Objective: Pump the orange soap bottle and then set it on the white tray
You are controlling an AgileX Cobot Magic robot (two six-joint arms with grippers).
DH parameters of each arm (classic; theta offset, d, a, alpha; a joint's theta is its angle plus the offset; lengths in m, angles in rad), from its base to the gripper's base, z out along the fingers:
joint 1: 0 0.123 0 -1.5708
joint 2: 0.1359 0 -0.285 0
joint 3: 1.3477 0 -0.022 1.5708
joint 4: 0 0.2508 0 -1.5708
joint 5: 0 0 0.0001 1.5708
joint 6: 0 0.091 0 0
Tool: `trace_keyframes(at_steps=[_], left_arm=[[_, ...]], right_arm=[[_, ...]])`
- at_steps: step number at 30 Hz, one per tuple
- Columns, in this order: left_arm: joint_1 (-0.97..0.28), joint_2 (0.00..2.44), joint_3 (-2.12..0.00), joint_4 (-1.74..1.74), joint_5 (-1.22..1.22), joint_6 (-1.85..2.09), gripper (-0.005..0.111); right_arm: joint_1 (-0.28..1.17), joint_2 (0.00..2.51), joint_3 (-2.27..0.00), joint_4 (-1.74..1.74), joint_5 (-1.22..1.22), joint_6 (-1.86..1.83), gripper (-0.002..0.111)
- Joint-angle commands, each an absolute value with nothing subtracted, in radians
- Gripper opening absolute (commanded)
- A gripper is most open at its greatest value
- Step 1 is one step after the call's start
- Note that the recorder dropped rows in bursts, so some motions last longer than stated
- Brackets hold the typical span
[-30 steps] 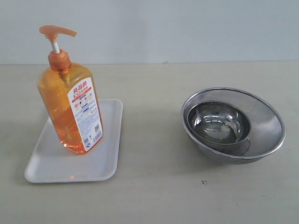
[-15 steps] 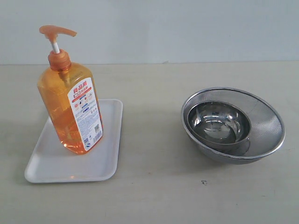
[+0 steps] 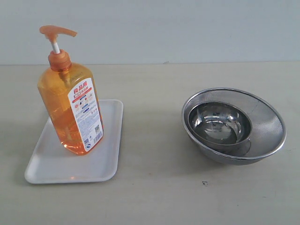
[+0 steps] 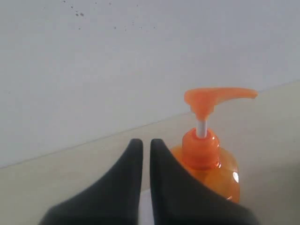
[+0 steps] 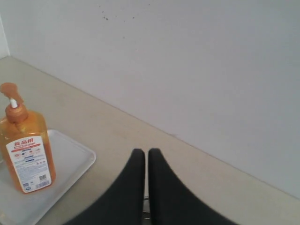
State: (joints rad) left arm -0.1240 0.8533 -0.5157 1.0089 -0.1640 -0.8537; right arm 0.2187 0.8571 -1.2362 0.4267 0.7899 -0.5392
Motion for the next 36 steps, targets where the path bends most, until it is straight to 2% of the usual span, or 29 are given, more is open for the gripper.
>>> trace_keyframes(at_steps=[1,14,24,36], left_arm=[[-0.122,0.844,-0.511,1.01,-0.107,-0.864,0.005],[-0.122,0.886,-0.511,1.01,-0.066,-0.845,0.005],[-0.12,1.034,-0.513,1.01,-0.085,-0.803,0.005],[0.039,1.059,-0.502,1.014,-0.311,-0.786,0.005]], right_arm=[[0.219,0.95,-1.233,0.563,0.79,-0.666,0.0],[0.228,1.13,-1.233,0.871,0.856,-1.003,0.0],[0.435,1.306,-1.233,0.883,0.737,-1.108,0.0],[0.498,1.427,-1.222,0.895,0.683,-1.183,0.0]])
